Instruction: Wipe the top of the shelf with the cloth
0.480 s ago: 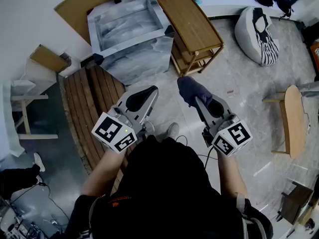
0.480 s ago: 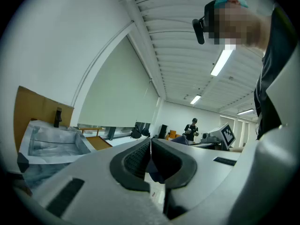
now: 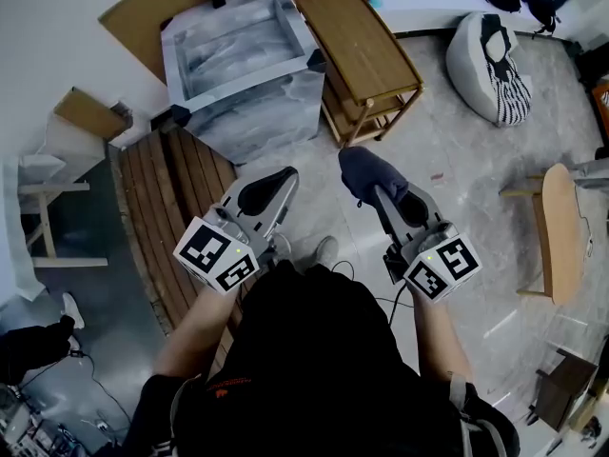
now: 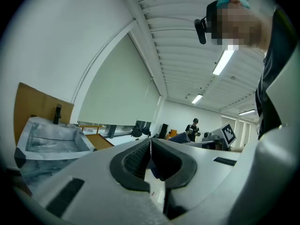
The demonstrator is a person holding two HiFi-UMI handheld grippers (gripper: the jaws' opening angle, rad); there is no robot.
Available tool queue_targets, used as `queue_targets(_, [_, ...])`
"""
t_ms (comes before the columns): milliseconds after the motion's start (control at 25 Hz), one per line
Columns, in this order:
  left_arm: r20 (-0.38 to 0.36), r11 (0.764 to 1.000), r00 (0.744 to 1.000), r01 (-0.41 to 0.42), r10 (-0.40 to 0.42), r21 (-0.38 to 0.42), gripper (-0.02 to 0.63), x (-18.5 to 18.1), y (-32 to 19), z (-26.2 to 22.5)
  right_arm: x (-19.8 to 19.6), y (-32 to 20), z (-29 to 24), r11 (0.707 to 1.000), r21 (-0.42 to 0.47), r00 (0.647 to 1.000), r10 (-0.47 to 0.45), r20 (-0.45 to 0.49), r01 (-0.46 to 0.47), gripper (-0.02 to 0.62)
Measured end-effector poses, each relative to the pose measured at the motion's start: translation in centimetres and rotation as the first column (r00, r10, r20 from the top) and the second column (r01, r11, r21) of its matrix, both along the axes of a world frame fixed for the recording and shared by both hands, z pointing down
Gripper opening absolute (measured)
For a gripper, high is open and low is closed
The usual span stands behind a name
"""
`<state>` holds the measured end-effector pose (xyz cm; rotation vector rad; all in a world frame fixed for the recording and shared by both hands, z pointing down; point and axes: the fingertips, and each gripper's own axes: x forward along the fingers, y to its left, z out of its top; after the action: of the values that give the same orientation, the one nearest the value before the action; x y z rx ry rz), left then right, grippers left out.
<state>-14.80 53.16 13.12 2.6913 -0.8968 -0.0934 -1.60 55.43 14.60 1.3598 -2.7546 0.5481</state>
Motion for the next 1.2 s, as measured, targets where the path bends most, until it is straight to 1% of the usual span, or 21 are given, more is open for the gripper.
queue_targets(400, [0.006, 1.0, 1.0, 0.014, -0.014, 0.0, 0.023, 4.3, 0.1, 0.5, 3.7, -0.2, 0.5, 0.999, 0.009, 0.999, -0.052, -0.005, 0.052, 0.061])
queue_targets(600, [0.008, 1.0, 1.0, 0.024, -0.024, 0.0, 0.023, 6.0, -0.9, 0.5, 5.4, -1.1, 0.7, 0.998, 0.006, 0.998, -0.07, -0.004, 0.07, 0.061])
queue_targets(840, [0.009, 1.0, 1.0, 0.029, -0.029, -0.006, 0.023, 7.2, -2.6, 1.0, 6.4, -2.8, 1.0, 0.996, 0.0, 0.996, -0.085, -0.004, 0.085, 0.061])
queue_targets(1000, [0.004, 1.0, 1.0, 0.026, -0.026, -0.011, 0.023, 7.8, -4.3, 1.4, 7.1, -4.1, 1.1, 0.997, 0.0, 0.996, -0.083, -0.011, 0.083, 0.061])
queue_targets(1200, [0.006, 1.0, 1.0, 0.005, -0.005, -0.014, 0.023, 9.1, -7.1, 2.4, 9.2, -6.2, 1.4, 0.999, -0.002, 0.998, -0.05, -0.023, 0.05, 0.061])
